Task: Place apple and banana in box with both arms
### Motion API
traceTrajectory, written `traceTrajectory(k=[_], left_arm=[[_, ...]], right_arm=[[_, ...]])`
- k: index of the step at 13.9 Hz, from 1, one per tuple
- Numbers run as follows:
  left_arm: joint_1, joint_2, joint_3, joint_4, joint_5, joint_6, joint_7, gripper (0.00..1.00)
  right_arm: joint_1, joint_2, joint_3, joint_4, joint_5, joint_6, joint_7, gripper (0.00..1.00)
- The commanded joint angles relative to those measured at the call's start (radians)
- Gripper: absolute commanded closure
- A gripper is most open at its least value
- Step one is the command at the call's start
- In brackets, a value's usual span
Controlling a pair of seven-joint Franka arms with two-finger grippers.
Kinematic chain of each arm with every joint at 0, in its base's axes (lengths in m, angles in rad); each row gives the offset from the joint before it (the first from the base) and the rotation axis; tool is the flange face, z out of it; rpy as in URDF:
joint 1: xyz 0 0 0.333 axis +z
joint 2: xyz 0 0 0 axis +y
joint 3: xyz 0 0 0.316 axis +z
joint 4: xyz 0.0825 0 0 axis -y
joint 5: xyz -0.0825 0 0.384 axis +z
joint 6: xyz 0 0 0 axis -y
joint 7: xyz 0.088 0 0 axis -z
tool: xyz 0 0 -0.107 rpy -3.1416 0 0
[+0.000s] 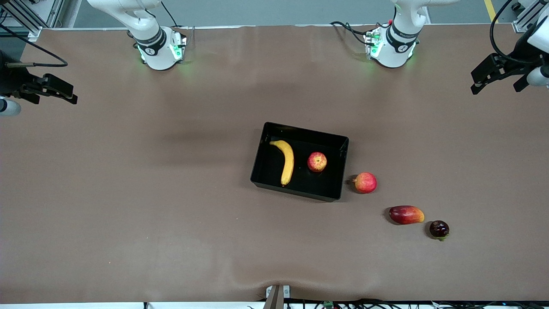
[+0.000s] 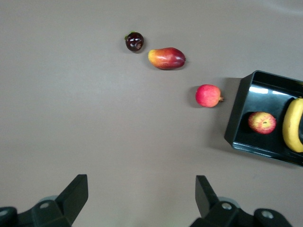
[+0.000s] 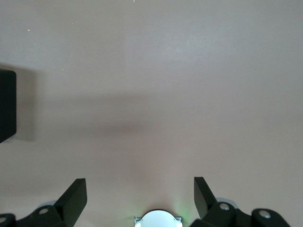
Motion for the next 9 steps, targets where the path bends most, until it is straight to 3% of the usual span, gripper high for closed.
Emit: traceTrajectory(k=[1, 9], left_arm=[[-0.008, 0.019, 0.005, 0.031, -0.029, -0.023, 0.007, 0.00], [-0.005, 0.026, 0.005, 0.034, -0.027, -0.023, 0.006, 0.00]], right_arm=[[0.000, -0.024, 0.009, -0.021, 0.003, 0.013, 0.005, 0.00], [-0.007, -0.025, 0.006, -0.022, 0.003, 0.016, 0.002, 0.00]])
